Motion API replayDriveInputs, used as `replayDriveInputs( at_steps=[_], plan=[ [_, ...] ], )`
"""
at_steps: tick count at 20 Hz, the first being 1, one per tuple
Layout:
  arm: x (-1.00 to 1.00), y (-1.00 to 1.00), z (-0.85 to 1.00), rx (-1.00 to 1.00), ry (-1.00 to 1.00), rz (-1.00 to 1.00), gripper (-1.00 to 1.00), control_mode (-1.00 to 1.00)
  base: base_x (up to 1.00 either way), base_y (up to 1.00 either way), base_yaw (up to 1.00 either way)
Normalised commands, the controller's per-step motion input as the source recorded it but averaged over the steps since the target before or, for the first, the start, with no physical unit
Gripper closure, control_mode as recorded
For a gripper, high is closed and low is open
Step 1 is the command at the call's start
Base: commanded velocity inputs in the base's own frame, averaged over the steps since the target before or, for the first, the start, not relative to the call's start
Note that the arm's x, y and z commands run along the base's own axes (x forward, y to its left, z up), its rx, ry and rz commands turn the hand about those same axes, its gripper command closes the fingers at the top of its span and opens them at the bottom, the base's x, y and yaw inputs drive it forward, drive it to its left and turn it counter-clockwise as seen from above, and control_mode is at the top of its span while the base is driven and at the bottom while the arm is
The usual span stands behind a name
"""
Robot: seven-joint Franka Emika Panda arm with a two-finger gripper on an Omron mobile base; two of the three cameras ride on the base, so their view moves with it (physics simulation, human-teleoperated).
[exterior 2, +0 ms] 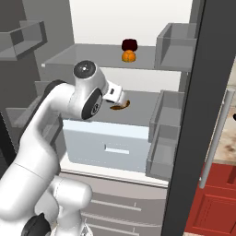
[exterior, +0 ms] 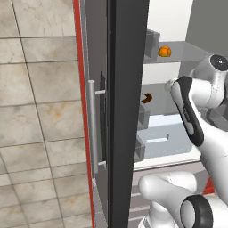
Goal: Pick the orange and banana from the fridge and place them on the plate next to the blender to make a fruit smoothie.
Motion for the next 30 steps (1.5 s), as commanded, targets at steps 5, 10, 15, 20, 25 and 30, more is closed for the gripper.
replayDriveInputs(
  at_steps=[5,10,15,20,25,30],
  plan=[
    [0.00,-0.34,0.92,0.00,-0.01,-0.07,-1.00,-1.00,0.00,0.00,0.00],
    [0.13,-0.16,0.84,0.00,0.03,0.00,-1.00,-1.00,0.00,0.00,0.00],
    [0.05,-0.08,0.06,0.00,0.03,0.00,-1.00,-1.00,0.00,0.00,0.00],
    [0.35,0.00,-0.08,0.00,0.00,0.00,-1.00,-1.00,0.00,0.00,0.00],
    [0.60,0.00,0.00,0.00,0.00,0.00,-1.00,-1.00,0.00,0.00,0.00],
    [0.82,0.00,0.00,0.00,0.00,0.00,-1.00,-1.00,0.00,0.00,0.00]
  ],
)
